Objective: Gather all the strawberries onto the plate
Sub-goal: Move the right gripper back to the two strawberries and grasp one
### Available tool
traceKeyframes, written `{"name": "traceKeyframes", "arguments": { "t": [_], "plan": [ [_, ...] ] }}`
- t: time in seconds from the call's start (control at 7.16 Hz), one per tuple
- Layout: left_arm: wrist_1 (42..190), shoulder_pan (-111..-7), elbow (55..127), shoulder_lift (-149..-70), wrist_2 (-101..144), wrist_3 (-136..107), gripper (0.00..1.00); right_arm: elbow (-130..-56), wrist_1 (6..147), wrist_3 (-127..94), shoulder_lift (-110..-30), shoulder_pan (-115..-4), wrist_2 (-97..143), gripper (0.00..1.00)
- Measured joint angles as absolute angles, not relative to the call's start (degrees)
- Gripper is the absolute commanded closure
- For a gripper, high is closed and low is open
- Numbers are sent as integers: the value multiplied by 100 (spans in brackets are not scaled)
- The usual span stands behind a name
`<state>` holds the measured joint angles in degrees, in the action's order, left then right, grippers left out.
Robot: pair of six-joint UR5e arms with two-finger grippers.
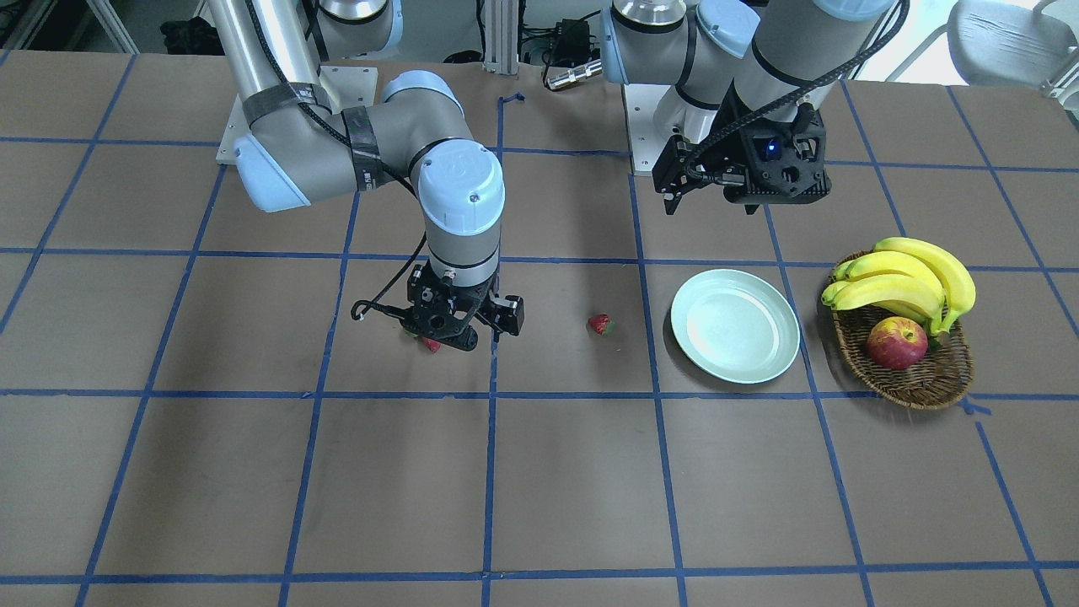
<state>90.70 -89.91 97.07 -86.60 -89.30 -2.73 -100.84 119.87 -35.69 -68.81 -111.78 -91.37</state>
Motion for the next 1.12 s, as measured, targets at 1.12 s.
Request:
{"name": "traceKeyframes", "arguments": {
  "t": [1.12],
  "plan": [
    [9027, -8992, 9695, -8667, -8946, -289, 0, -11217, 13653, 1638, -6768, -11000, -9712, 18]
  ]
}}
